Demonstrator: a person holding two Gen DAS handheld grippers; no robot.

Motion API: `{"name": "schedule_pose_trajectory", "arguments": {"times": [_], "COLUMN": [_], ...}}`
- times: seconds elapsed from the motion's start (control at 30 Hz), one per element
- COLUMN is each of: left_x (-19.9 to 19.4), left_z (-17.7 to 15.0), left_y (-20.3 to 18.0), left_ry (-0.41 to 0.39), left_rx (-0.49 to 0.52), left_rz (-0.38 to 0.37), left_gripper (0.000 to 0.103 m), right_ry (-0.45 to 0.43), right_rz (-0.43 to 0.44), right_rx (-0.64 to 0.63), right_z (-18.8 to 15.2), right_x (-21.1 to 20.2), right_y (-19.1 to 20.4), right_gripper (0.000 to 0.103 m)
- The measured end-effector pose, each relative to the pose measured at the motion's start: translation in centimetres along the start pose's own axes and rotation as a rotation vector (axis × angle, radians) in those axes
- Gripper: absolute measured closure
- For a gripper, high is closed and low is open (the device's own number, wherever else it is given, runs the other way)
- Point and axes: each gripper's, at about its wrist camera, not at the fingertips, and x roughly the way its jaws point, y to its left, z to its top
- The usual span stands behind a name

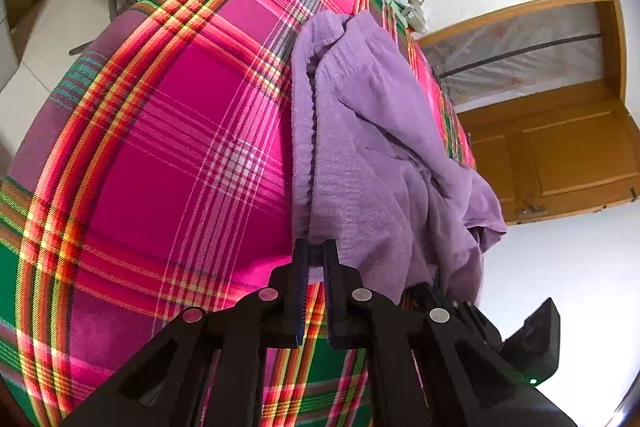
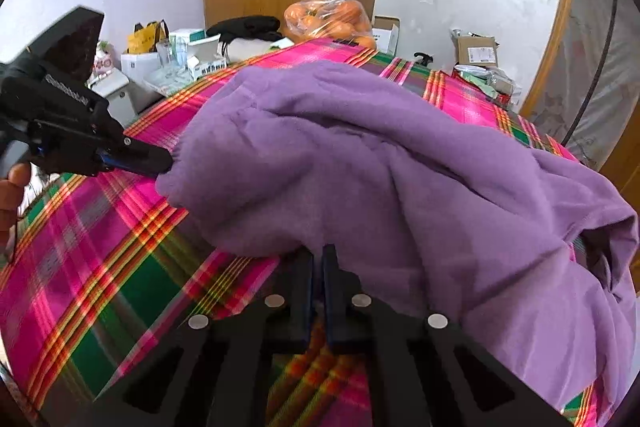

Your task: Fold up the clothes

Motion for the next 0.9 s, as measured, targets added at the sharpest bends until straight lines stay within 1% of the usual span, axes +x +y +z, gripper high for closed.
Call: {"name": "schedule_pose_trajectory", "arguments": {"times": [0.07, 0.1, 0.13, 0.17, 0.23, 0.3, 0.37, 0.47, 0.63, 0.77, 0.8, 0.83, 0.87, 0.9], "left_x": [0.0, 0.0, 0.0, 0.0, 0.1, 0.0, -0.2, -0.1, 0.8, 2.4, 2.6, 2.7, 2.9, 2.9], "left_z": [-0.1, -0.1, -0.2, -0.1, -0.1, 0.1, 0.4, 1.0, 2.0, 1.9, 1.8, 1.7, 1.6, 1.5], "left_y": [0.2, 0.2, 0.4, 0.6, 1.0, 1.1, 1.1, 0.9, 0.3, -1.6, -1.8, -2.0, -2.2, -2.3], "left_ry": [0.004, 0.006, 0.007, 0.007, 0.006, -0.004, -0.028, -0.043, -0.04, 0.024, 0.03, 0.031, 0.032, 0.031], "left_rx": [-0.003, -0.005, -0.015, -0.032, -0.062, -0.076, -0.076, -0.095, -0.11, -0.036, -0.022, -0.011, 0.0, 0.009], "left_rz": [0.005, 0.007, 0.006, -0.006, -0.042, -0.052, -0.054, -0.064, -0.068, -0.079, -0.074, -0.067, -0.056, -0.044], "left_gripper": [0.096, 0.092, 0.08, 0.073, 0.069, 0.067, 0.057, 0.051, 0.049, 0.051, 0.053, 0.068, 0.076, 0.079], "right_ry": [-0.006, -0.009, -0.009, -0.009, -0.004, 0.0, 0.003, 0.004, 0.007, 0.008, 0.006, 0.002, -0.001, -0.005], "right_rz": [0.0, -0.001, 0.0, 0.0, -0.006, -0.01, -0.005, 0.002, 0.015, 0.019, 0.02, 0.021, 0.02, 0.019], "right_rx": [0.005, 0.009, 0.013, 0.016, 0.026, 0.036, 0.054, 0.068, 0.077, 0.082, 0.082, 0.081, 0.08, 0.08], "right_z": [-0.3, -0.5, -0.7, -0.9, -1.3, -1.7, -1.9, -2.0, -2.0, -2.1, -2.1, -2.1, -2.1, -2.1], "right_x": [-0.9, -1.3, -1.7, -2.0, -2.3, -2.6, -2.7, -2.4, -2.1, -1.9, -2.0, -2.2, -2.4, -2.7], "right_y": [-0.3, -0.5, -0.7, -0.8, -1.2, -1.5, -2.0, -2.3, -2.3, -2.3, -2.2, -2.2, -2.2, -2.3], "right_gripper": [0.099, 0.099, 0.099, 0.099, 0.099, 0.099, 0.099, 0.099, 0.099, 0.099, 0.099, 0.099, 0.099, 0.099]}}
